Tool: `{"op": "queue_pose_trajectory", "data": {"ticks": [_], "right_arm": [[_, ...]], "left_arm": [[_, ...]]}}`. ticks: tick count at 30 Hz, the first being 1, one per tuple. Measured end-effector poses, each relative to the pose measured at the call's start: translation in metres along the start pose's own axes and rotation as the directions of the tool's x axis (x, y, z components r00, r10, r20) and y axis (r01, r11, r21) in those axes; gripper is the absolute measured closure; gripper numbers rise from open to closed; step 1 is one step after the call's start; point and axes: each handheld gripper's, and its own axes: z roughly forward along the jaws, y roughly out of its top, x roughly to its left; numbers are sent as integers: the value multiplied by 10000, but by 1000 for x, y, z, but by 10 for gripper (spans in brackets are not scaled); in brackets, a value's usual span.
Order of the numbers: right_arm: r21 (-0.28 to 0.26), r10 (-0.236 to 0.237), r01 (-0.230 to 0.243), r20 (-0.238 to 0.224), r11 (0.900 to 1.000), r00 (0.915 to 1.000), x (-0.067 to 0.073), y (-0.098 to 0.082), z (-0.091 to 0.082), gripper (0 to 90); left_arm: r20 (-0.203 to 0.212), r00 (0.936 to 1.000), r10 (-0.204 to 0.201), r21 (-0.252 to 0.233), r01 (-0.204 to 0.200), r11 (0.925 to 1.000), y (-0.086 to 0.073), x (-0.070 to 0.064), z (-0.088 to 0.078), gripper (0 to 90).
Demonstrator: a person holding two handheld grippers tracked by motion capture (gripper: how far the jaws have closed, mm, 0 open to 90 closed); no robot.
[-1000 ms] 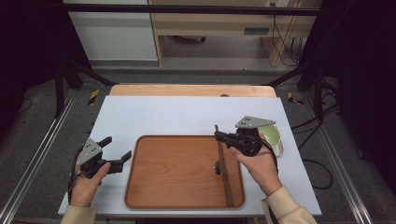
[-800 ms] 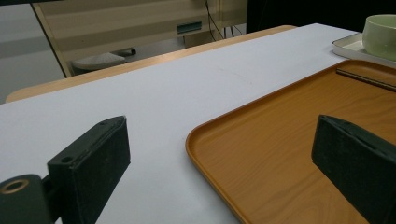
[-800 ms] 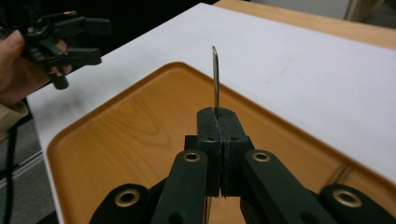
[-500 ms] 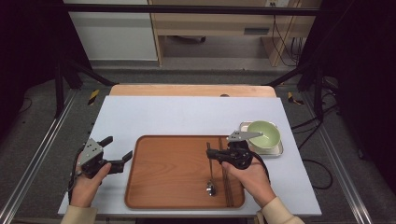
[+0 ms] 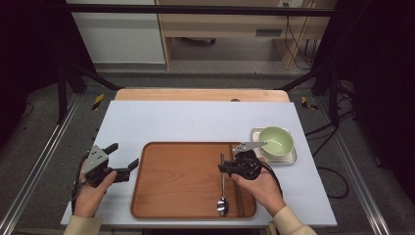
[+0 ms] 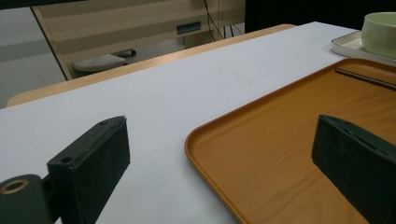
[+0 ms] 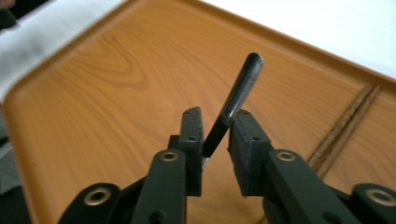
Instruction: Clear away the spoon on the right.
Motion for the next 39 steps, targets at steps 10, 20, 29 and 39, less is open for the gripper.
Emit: {"op": "queue_pose_trajectory", "data": {"ticks": [10, 20, 29, 39], "right_arm": [[381, -142, 118, 638, 9992, 9979, -1, -3, 13, 584], [185, -300, 277, 1425, 9994, 9893, 0, -5, 12, 379], [-680, -789, 945, 2036, 9932, 9759, 3, -8, 0, 223], [-1389, -541, 879, 2309, 9864, 9715, 0, -8, -16, 153]], "left_arm": [[-9, 10000, 1, 12, -1, 10000, 0, 0, 0, 40], [19, 10000, 14, 11, -14, 10000, -1, 1, 0, 39], [8, 10000, -9, 84, 9, 10000, -4, 2, 2, 38], [39, 9999, 142, 90, -143, 9999, -4, -2, 4, 36]]}}
